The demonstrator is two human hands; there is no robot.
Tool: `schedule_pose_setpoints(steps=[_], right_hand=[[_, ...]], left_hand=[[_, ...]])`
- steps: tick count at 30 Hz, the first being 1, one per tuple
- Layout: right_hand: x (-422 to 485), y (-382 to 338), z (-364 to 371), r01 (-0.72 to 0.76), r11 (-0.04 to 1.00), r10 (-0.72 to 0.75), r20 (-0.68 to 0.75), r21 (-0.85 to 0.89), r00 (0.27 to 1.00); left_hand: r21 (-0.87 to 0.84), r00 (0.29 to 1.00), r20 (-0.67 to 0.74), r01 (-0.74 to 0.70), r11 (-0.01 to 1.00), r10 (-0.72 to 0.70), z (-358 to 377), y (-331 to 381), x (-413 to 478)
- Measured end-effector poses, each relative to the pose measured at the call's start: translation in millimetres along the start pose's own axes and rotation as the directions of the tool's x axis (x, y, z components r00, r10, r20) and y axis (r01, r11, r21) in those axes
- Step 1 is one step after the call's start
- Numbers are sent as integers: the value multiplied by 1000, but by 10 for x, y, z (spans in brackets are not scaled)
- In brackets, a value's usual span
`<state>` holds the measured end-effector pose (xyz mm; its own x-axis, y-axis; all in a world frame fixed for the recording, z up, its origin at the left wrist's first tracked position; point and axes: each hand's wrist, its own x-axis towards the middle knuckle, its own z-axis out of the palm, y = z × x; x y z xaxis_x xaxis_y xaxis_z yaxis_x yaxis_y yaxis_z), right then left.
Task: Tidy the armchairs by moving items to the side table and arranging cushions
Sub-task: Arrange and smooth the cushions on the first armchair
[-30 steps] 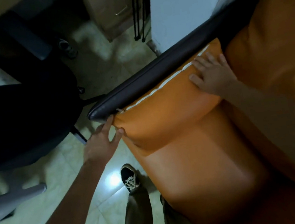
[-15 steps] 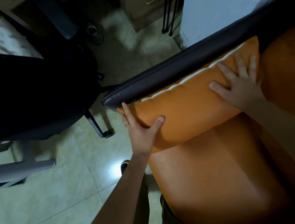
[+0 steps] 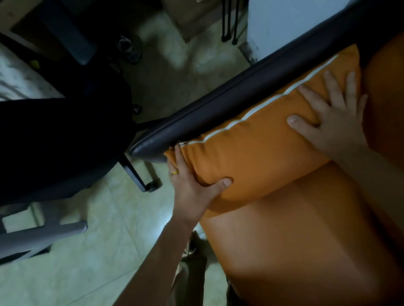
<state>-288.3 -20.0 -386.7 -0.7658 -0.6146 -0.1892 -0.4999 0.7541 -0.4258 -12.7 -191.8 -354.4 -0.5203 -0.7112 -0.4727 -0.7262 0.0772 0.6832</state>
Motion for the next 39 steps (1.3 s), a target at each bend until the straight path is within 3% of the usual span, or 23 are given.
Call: schedule_pose_setpoints(steps=[3, 12, 19, 23, 26, 30, 34, 39], right_hand=[[141, 128, -11, 60, 998, -60, -19, 2, 998], [337, 470, -145, 72, 997, -71, -37, 17, 997], [53, 129, -33, -61, 997, 59, -39, -42, 997], [-80, -5, -21, -101, 994, 102, 41, -40, 994], [-65, -24, -149, -108, 994, 109, 126, -11, 986], [-118, -85, -219, -152, 986, 142, 142, 64, 980], [-372, -191, -215, -249, 940, 221, 141, 233, 965], [-898, -240, -192, -306, 847, 216, 246, 435, 945]], left_hand=[[83, 999, 36, -4, 997, 1, 68, 65, 77], [26, 999, 51, 1, 1000, -2, 429, 327, 212], [29, 997, 42, 61, 998, -62, 188, 301, 63], [43, 991, -25, 129, 991, -128, 58, 406, -6], [46, 989, -100, 112, 993, -107, -71, 529, 14], [34, 984, -174, -35, 999, 40, -136, 730, -95], [-15, 975, 35, -220, 975, 220, 5, 871, -276], [-30, 895, 409, -180, 983, 177, 223, 940, -435]])
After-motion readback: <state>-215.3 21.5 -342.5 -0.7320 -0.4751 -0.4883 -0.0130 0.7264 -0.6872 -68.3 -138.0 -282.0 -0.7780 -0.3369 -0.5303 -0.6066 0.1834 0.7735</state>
